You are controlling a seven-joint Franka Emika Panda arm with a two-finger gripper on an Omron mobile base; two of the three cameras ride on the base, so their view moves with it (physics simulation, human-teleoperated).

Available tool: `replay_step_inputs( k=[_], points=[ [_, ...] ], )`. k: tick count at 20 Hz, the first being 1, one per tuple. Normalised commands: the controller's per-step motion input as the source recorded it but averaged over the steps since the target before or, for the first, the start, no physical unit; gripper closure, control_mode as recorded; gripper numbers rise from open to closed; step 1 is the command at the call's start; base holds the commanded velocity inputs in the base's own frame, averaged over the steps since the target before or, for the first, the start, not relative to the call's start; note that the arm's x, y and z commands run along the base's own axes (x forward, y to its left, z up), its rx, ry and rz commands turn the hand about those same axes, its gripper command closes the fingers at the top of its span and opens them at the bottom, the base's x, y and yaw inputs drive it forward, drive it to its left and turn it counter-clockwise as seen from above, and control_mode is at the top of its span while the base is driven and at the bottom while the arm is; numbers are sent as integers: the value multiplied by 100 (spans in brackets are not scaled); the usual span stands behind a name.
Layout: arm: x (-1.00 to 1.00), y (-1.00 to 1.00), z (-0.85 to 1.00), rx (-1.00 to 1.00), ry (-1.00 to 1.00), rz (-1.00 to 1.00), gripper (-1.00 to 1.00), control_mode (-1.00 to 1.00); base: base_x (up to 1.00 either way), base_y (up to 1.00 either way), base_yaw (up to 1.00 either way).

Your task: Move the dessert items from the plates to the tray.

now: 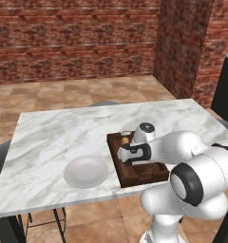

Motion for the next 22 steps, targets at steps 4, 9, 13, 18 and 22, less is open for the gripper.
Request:
replay_step_inputs(
  k=[4, 9, 13, 18, 22],
  points=[
    [0, 0, -34, 0, -1, 0, -100, -100, 0, 0, 0],
    [-2, -13, -19, 0, 0, 0, -100, -100, 0, 0, 0],
    [-13, -29, -2, 0, 0, 0, -100, -100, 0, 0, 0],
    [-22, -28, 2, 0, -1, 0, -100, -100, 0, 0, 0],
    [-49, -7, 53, 0, -16, 0, -100, -100, 0, 0, 0]
  ],
)
